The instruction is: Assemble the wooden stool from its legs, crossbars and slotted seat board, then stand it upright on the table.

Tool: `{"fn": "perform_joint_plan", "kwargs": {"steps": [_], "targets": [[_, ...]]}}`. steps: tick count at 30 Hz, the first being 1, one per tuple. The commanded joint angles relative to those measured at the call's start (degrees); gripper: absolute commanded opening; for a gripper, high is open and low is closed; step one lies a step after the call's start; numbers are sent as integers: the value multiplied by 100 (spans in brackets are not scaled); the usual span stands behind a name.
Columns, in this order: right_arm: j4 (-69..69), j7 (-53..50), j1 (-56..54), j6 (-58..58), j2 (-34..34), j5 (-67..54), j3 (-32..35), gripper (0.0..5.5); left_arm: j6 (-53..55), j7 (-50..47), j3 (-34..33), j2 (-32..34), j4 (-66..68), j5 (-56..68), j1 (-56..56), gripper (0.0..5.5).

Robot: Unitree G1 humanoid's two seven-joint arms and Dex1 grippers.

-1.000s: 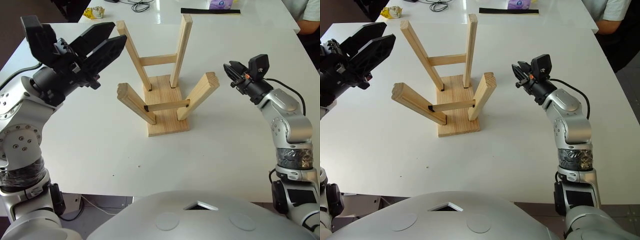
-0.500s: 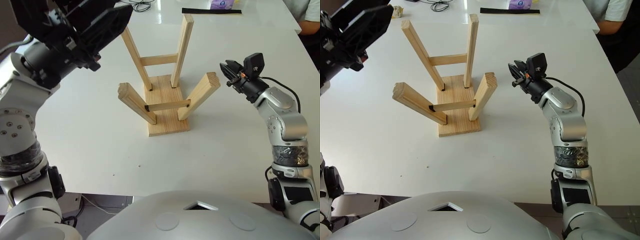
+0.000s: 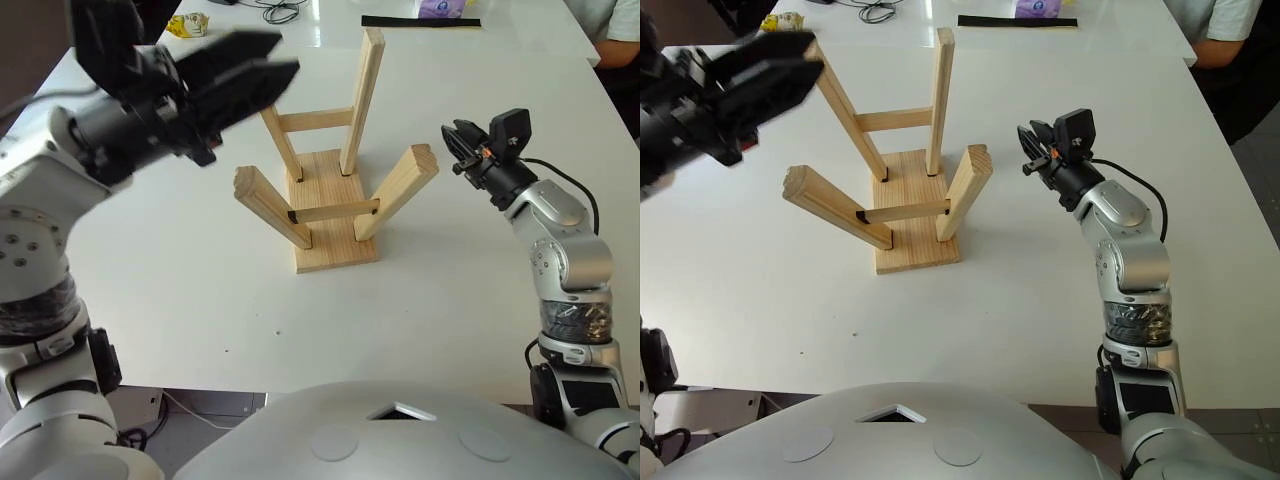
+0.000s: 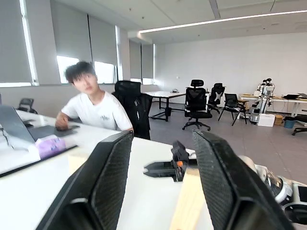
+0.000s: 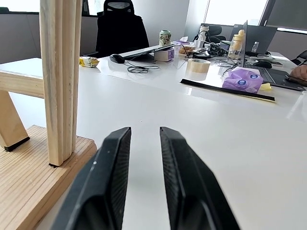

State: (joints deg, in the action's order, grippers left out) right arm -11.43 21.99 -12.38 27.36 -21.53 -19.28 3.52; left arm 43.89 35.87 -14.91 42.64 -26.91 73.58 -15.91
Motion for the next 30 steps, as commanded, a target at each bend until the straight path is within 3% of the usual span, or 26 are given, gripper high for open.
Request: {"fn": "perform_joint_plan", "kwargs": {"steps": [1, 5, 13, 16, 22, 24, 30], "targets": [[-152, -90, 53, 154, 127, -15, -26, 109, -269, 21, 791, -637, -118, -785, 971, 230], [-245, -89, 117, 210, 144, 43, -110, 109, -509, -213, 907, -961, 103, -933, 771, 230], [-254, -51, 269, 229, 20, 160, -106, 109, -481, -921, -174, -938, 774, -4, -554, 230], [-279, -38, 348, 225, -50, 212, -45, 109, -449, -955, -427, -725, 717, -89, -582, 230], [-616, -161, 794, 228, -418, 419, 369, 109, -288, -804, -610, 54, -518, -1302, 1308, 230], [-844, -364, 1043, 303, -573, 558, 738, 109, -591, -1180, -443, 39, -1094, -2358, 2090, 230], [-1188, -706, 1416, 292, -676, 776, 1378, 109, -2475, -2899, 516, -1553, -1438, -5448, 3818, 230]]}}
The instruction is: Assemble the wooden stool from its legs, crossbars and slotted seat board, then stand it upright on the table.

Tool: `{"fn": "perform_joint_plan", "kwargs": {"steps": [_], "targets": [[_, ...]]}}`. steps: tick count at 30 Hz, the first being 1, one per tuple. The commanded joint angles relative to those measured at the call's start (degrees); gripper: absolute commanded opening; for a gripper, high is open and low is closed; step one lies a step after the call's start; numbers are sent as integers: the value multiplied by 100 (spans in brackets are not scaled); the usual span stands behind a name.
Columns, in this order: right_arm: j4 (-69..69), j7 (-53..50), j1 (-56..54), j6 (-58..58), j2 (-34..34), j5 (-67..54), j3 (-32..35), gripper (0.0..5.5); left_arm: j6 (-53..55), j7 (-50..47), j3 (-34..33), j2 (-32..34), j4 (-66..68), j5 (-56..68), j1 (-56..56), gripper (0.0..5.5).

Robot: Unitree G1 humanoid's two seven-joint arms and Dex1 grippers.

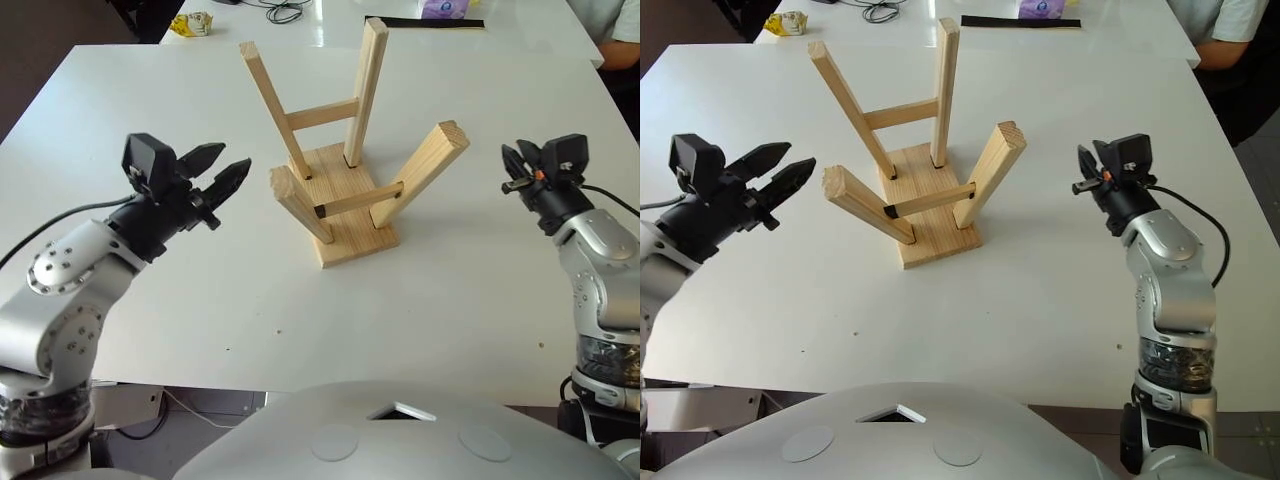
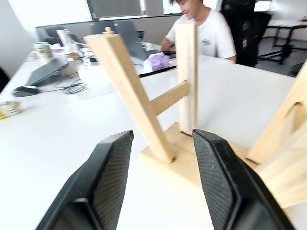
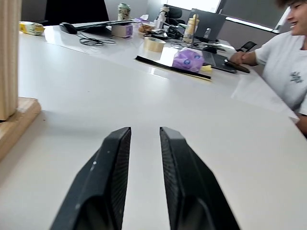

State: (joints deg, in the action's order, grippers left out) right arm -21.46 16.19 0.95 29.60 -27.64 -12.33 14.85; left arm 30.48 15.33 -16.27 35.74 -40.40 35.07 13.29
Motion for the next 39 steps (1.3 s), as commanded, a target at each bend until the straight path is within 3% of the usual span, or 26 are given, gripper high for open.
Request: {"fn": "perform_joint_plan", "kwargs": {"steps": [1, 7, 14, 17, 21, 29, 36, 39], "targets": [[-192, -87, 45, 68, -65, 59, 197, 109, -1542, -891, 871, -938, -56, -2045, 1094, 230], [-561, 401, -294, 299, 65, -11, -960, 109, -2348, -366, 1613, -1148, 30, -2580, 1000, 230], [-1830, 743, -541, 1055, 664, -294, -3099, 109, -1610, -60, 1985, -1270, 239, -2464, -558, 230], [-2005, 858, -496, 1128, 509, -160, -3487, 109, -1363, -58, 2281, -1380, 118, -2543, -687, 230], [-1747, 711, -374, 1120, 379, 88, -3171, 109, -1235, -49, 2259, -1350, 481, -2780, -530, 230], [-1672, 415, 28, 1175, 271, 174, -2056, 109, -1395, 257, 1165, -916, 1355, -2589, -634, 230], [-1155, -210, 99, 1038, 201, 420, -455, 109, -1668, 234, 189, -788, 1184, -2668, 22, 230], [-1301, -556, 165, 1066, 452, 491, -212, 109, -1803, 63, 126, -1028, 677, -2737, 317, 230]]}}
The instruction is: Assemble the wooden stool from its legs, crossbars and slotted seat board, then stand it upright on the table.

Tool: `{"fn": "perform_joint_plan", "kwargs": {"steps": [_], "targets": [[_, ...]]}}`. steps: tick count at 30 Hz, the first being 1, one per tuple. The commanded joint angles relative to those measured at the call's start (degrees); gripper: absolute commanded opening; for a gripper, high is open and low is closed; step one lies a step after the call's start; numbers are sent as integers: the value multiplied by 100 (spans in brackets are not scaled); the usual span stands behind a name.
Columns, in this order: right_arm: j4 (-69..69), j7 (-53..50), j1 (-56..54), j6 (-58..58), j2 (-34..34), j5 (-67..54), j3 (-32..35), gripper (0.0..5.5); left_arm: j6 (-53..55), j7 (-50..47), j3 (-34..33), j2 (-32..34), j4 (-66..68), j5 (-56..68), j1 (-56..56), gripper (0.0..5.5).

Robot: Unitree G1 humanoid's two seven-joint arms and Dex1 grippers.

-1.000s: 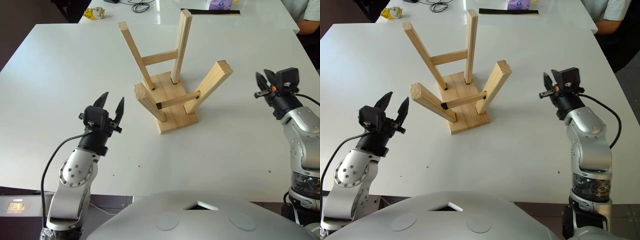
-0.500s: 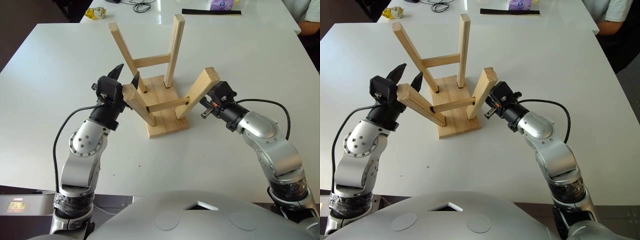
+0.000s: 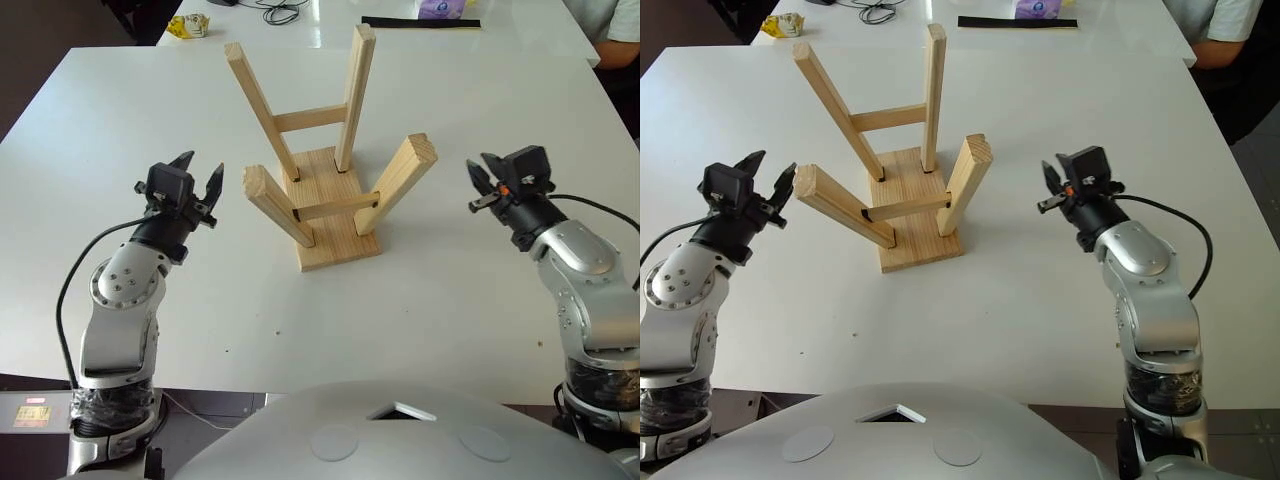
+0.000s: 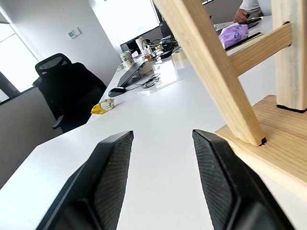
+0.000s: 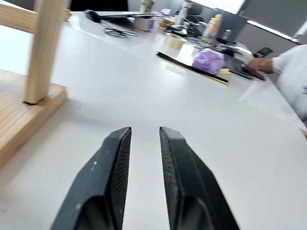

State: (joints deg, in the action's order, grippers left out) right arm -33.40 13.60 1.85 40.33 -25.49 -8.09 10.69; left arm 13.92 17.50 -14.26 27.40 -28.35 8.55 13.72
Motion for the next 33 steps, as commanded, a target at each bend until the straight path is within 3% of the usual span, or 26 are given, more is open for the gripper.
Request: {"fn": "perform_joint_plan", "kwargs": {"steps": [1, 7, 11, 21, 33], "targets": [[-242, -402, 74, 53, 384, 72, 71, 109, -151, -201, 51, -311, -790, -112, 406, 230], [-947, -610, -397, 593, 1433, -49, -2275, 109, 324, -67, 1553, -761, -1655, 6, 454, 230], [-1247, -435, -677, 865, 1660, -209, -3068, 109, 792, -119, 2024, -903, -1467, -95, -174, 230], [-733, -297, -487, 760, 1108, 21, -2453, 109, 940, -10, 2338, -835, -1110, -289, -269, 230], [1038, -167, -795, -194, 937, 196, -1882, 109, 1143, 246, 2947, -1226, -1111, 122, -1020, 230]]}}
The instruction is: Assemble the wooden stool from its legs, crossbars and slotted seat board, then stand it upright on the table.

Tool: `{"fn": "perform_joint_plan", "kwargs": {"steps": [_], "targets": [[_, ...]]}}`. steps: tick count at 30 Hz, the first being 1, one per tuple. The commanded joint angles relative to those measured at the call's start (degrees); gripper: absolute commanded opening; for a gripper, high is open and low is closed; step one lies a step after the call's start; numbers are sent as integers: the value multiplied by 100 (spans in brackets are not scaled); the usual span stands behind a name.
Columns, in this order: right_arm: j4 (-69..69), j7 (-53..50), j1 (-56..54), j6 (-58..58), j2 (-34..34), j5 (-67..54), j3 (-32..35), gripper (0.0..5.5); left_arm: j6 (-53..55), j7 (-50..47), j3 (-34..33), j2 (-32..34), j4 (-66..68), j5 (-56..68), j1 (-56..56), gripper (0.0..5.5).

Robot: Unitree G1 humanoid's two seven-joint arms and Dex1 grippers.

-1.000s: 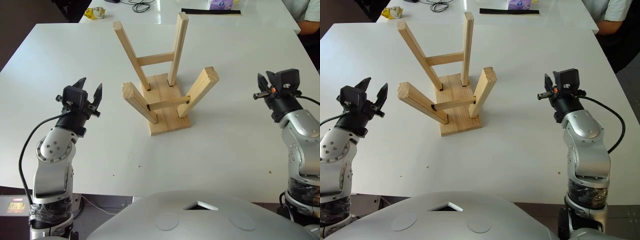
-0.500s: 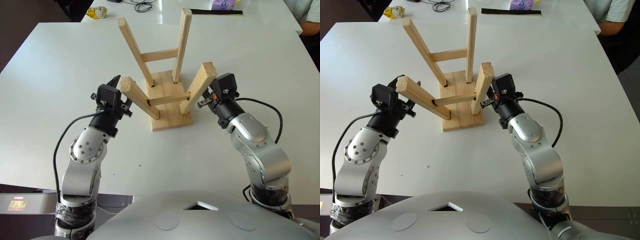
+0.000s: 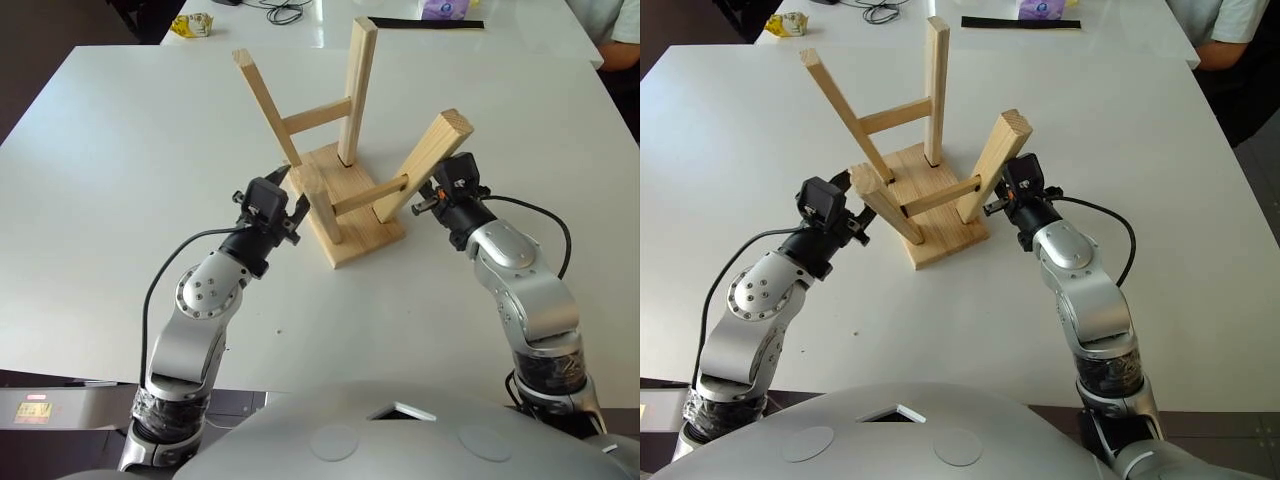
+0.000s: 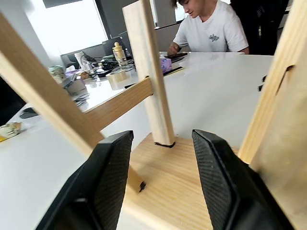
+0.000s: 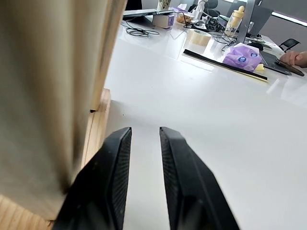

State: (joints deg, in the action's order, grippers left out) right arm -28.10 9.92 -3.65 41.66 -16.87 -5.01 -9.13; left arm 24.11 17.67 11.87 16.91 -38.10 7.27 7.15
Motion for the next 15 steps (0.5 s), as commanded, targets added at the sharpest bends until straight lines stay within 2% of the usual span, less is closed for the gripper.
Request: {"fn": "perform_joint_plan", "kwargs": {"steps": [1, 9, 13, 15], "targets": [[749, 221, -323, -444, 71, -96, 180, 109, 165, 252, 403, -222, -145, 301, -437, 230], [2296, 298, -803, -1316, 63, 55, 497, 109, 335, 349, 665, -370, 47, 385, -854, 230], [2340, 340, -671, -1500, -35, 176, 513, 109, 505, 255, 622, -485, 163, 426, -899, 230], [2071, 487, -455, -1383, -293, 172, 661, 109, 510, 191, 469, -502, 277, 403, -1010, 230]]}}
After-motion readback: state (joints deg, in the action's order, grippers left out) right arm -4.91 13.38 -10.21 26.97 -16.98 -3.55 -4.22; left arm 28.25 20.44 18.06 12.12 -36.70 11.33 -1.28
